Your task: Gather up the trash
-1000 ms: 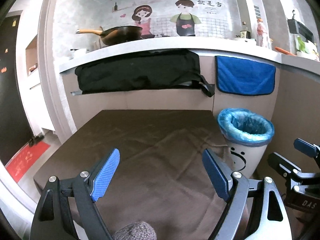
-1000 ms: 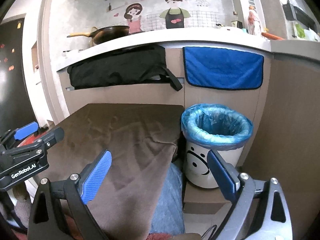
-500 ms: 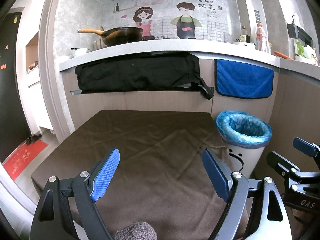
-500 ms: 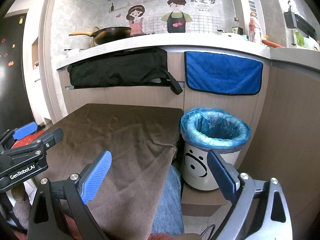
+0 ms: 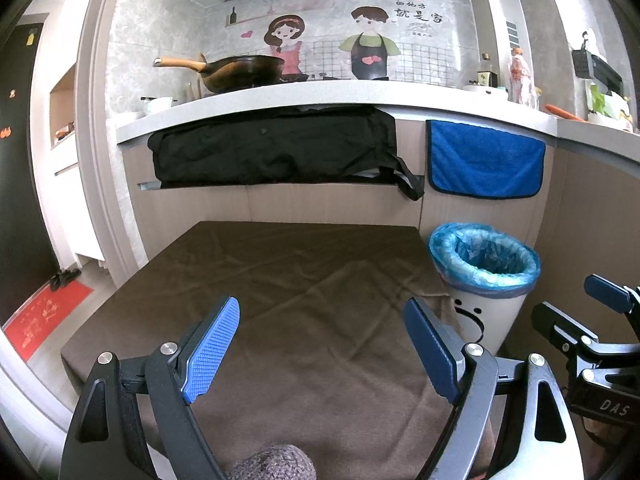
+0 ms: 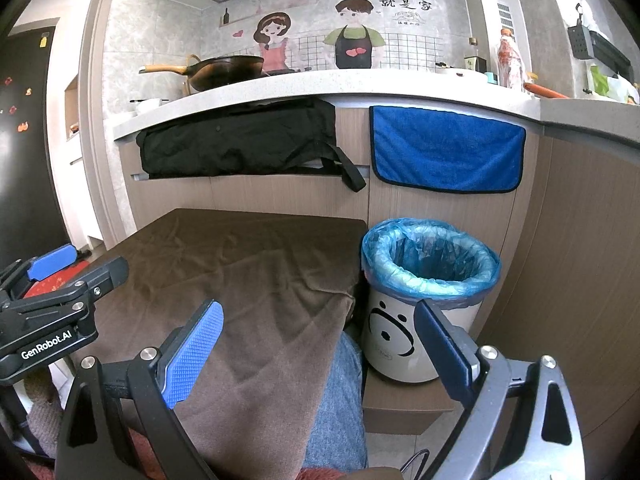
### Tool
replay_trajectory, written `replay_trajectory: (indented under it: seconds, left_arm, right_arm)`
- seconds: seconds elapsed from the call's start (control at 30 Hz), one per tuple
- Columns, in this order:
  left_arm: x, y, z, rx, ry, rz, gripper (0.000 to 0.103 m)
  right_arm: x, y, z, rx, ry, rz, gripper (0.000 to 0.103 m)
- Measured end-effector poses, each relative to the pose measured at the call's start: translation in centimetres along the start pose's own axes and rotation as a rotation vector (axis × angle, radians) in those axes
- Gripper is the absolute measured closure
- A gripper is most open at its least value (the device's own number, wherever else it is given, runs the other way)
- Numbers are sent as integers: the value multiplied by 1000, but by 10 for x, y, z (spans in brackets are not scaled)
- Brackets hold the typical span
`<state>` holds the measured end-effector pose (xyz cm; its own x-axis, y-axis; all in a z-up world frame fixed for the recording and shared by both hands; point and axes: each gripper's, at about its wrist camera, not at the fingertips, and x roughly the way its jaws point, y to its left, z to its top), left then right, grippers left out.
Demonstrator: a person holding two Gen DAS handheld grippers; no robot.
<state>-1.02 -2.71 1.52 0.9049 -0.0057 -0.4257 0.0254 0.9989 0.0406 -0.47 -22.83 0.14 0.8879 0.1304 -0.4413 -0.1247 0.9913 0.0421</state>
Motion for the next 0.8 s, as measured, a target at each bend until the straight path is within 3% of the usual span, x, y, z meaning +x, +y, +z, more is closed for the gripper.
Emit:
replay_trajectory:
  seconds: [0.8]
  left_arm:
    - [0,-6,0,-4,4,2,18]
  right_arm:
    - [-1,-5,3,3,-11,2,8]
